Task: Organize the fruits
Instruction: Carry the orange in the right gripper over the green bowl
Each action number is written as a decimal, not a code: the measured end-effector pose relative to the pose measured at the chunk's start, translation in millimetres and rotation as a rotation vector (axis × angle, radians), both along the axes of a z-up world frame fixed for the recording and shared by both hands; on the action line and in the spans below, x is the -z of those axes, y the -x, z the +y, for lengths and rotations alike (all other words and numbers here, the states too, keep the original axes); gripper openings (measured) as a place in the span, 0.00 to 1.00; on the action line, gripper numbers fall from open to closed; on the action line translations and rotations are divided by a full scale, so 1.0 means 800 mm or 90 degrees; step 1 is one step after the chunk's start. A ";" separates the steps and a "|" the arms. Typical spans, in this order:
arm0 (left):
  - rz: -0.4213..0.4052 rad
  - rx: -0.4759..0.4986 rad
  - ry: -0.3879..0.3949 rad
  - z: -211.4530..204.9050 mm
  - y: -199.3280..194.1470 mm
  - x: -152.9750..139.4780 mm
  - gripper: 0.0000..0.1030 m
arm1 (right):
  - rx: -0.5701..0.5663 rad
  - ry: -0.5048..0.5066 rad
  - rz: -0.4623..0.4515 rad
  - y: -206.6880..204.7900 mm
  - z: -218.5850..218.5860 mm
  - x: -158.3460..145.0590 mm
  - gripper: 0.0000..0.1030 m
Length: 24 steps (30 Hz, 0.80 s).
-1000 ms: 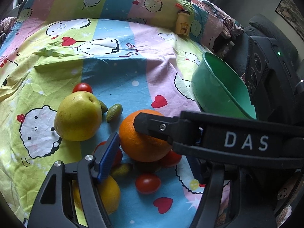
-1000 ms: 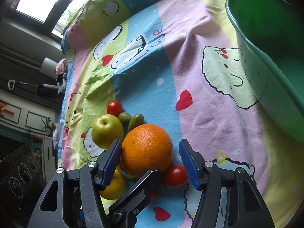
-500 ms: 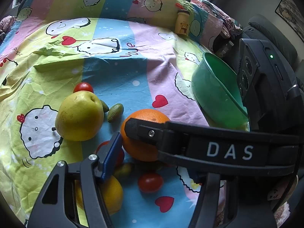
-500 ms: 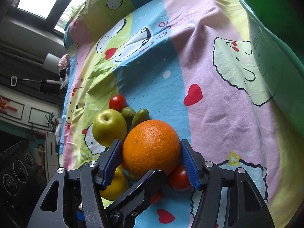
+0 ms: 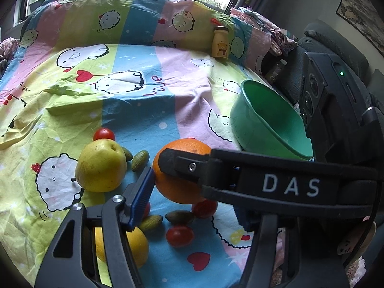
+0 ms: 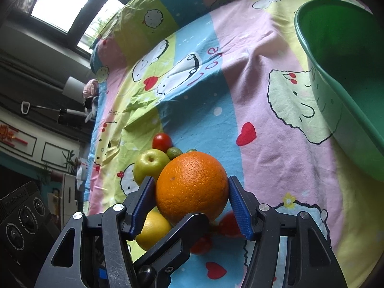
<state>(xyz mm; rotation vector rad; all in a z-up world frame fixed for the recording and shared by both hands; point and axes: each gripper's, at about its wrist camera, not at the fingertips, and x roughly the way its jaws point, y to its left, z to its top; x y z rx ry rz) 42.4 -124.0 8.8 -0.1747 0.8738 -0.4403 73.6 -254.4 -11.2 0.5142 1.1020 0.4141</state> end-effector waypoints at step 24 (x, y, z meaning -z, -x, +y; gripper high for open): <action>-0.102 0.052 -0.035 -0.044 0.007 -0.057 0.58 | 0.057 -0.050 -0.096 0.019 -0.048 -0.056 0.62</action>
